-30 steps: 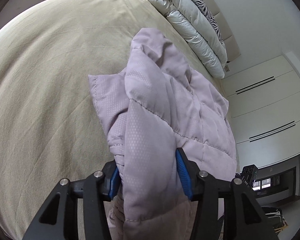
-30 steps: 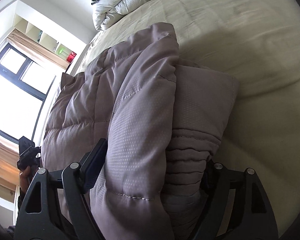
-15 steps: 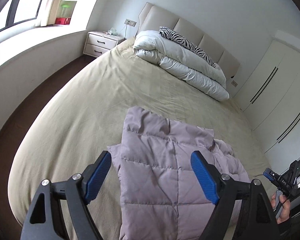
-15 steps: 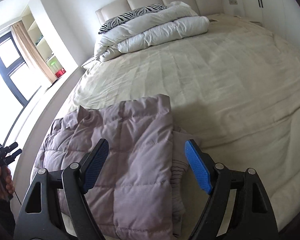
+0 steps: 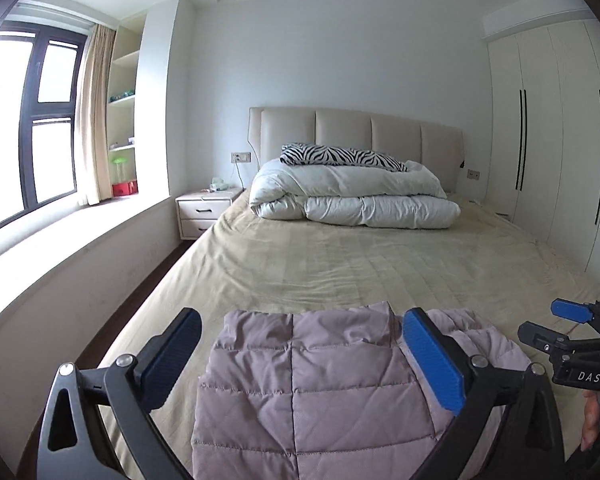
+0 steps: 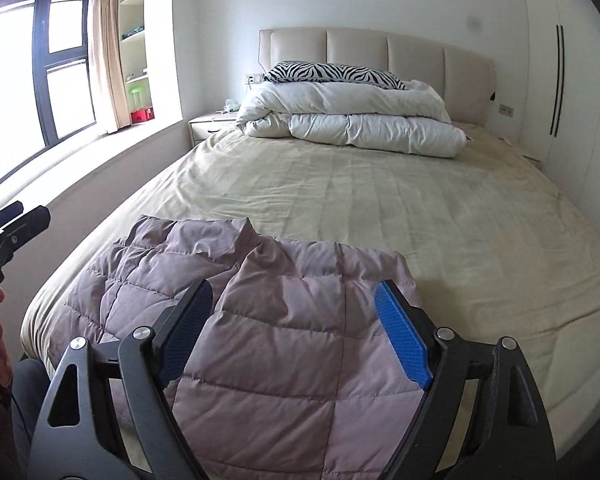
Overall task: Fold large clothes
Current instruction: 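Lower the folded coat onto the bed and open both grippers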
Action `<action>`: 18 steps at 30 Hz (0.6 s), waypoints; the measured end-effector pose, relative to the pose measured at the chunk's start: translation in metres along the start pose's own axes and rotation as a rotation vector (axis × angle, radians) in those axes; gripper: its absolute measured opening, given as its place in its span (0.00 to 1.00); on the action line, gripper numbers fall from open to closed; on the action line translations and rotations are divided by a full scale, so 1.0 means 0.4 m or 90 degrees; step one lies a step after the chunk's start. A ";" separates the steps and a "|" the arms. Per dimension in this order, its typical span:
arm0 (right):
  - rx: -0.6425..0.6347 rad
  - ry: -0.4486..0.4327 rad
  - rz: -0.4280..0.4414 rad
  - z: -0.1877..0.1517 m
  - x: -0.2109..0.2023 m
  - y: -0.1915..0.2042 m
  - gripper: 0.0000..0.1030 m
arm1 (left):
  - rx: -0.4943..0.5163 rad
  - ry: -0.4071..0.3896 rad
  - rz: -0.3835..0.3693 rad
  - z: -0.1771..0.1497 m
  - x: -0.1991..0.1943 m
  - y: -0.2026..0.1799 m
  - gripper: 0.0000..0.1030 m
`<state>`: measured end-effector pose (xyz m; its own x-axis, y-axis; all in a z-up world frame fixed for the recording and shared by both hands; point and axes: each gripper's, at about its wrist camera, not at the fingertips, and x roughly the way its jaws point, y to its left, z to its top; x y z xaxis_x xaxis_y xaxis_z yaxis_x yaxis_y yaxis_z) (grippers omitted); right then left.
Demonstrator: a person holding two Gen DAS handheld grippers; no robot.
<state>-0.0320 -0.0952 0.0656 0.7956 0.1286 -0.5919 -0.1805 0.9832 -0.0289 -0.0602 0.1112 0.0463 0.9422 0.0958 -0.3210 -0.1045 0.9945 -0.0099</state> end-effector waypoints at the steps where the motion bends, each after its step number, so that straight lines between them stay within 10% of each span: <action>1: -0.008 -0.013 -0.027 0.005 -0.019 0.014 0.90 | 0.000 -0.025 0.030 0.010 -0.019 -0.004 1.00; 5: -0.032 -0.063 -0.113 0.025 -0.089 0.050 0.97 | -0.015 -0.028 0.071 0.053 -0.057 -0.012 1.00; 18: 0.091 -0.003 -0.020 0.059 -0.219 0.060 0.97 | -0.011 0.135 0.076 0.005 -0.057 -0.020 1.00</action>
<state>-0.0923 -0.0798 0.1357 0.8020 0.0973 -0.5893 -0.0714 0.9952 0.0670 -0.0800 0.1012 0.0557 0.8354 0.1992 -0.5123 -0.2178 0.9757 0.0242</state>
